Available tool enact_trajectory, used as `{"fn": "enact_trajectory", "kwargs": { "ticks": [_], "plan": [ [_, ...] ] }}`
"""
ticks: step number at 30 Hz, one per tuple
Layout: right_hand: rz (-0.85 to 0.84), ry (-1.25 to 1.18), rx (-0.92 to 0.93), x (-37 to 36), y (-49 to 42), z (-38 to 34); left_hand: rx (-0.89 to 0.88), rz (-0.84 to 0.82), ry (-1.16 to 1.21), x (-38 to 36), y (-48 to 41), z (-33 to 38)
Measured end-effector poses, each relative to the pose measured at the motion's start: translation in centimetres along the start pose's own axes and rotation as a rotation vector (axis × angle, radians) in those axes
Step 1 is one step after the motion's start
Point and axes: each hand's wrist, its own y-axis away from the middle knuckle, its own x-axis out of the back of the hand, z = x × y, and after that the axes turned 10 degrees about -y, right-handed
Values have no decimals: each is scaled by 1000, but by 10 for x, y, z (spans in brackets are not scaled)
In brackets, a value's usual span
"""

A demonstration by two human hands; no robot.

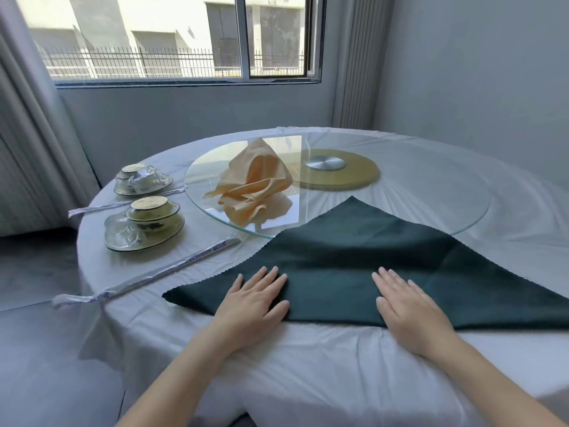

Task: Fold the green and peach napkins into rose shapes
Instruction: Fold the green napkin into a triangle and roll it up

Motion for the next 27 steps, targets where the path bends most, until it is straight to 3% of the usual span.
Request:
{"fn": "enact_trajectory", "kwargs": {
  "ticks": [13, 27],
  "plan": [
    [-2, 7, -25, 1, -1, -1, 3, 2, 6, -1, 15, -69],
    [0, -11, -34, 1, -1, -1, 28, 17, -40, 10, 17, -55]
  ]
}}
